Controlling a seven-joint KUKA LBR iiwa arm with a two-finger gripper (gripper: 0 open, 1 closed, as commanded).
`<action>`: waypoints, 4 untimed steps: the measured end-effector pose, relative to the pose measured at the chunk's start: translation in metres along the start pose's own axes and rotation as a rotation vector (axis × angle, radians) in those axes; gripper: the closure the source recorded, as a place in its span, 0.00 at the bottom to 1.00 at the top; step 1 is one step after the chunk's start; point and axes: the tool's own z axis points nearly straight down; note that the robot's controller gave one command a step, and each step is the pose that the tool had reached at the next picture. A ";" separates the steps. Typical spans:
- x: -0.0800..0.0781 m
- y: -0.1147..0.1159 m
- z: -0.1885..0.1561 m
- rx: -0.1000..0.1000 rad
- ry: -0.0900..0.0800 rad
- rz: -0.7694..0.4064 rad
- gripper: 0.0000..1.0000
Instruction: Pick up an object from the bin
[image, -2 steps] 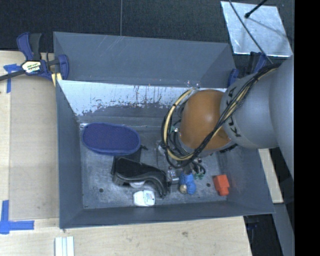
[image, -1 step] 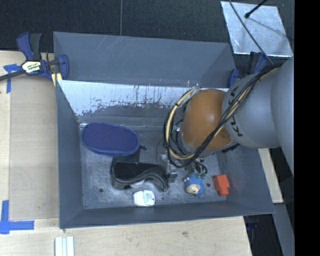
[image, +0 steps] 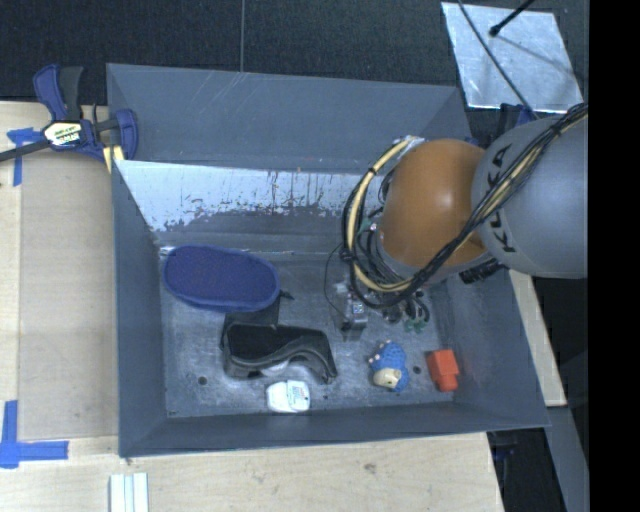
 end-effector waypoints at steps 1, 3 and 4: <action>-0.008 0.004 0.045 0.000 0.010 0.009 1.00; -0.050 -0.036 0.063 0.001 0.010 0.149 1.00; -0.051 -0.035 0.062 0.001 0.007 0.145 0.00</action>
Offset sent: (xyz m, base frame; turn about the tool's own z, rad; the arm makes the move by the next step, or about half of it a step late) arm 0.0080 0.0049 -0.0425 0.0113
